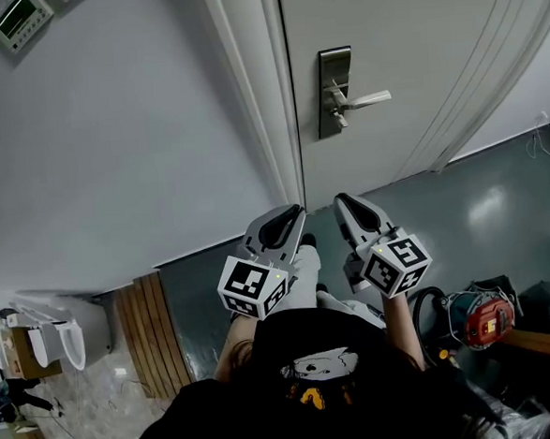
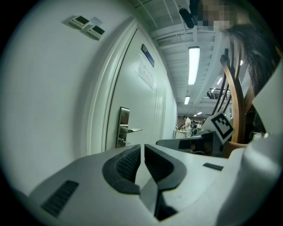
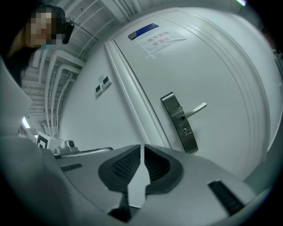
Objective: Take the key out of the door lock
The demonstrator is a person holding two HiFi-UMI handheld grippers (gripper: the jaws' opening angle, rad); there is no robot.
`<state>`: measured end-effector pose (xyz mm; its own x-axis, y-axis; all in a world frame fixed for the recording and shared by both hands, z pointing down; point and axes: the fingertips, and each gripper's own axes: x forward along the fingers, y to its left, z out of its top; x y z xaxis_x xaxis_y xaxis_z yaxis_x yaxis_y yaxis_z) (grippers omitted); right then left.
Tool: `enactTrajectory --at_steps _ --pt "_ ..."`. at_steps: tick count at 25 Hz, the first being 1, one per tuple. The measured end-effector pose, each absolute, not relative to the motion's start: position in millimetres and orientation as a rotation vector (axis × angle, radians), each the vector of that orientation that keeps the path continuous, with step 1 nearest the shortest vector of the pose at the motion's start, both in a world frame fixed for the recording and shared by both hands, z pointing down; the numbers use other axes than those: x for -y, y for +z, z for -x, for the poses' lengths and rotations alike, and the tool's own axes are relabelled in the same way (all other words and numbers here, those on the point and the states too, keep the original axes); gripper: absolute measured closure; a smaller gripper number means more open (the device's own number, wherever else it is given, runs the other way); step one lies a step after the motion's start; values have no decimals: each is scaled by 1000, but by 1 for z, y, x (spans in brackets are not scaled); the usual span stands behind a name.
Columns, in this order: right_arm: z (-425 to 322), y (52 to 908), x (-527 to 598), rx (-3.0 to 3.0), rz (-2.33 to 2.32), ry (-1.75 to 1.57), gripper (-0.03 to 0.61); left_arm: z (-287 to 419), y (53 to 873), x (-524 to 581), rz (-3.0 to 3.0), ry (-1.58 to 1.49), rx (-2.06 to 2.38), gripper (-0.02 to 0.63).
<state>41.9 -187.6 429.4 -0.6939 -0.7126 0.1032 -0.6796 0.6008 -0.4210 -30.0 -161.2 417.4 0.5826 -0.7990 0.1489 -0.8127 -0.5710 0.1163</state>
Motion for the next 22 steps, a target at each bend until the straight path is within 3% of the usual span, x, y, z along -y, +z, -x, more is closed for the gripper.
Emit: enactTrajectory --at_steps 11,22 --pt "-46 438 231 -2735 1200 -717 561 18 423 196 -2660 108 1291 583" --pt "-59 464 314 -2690 1294 -794 496 22 429 251 -2666 102 1277 583"
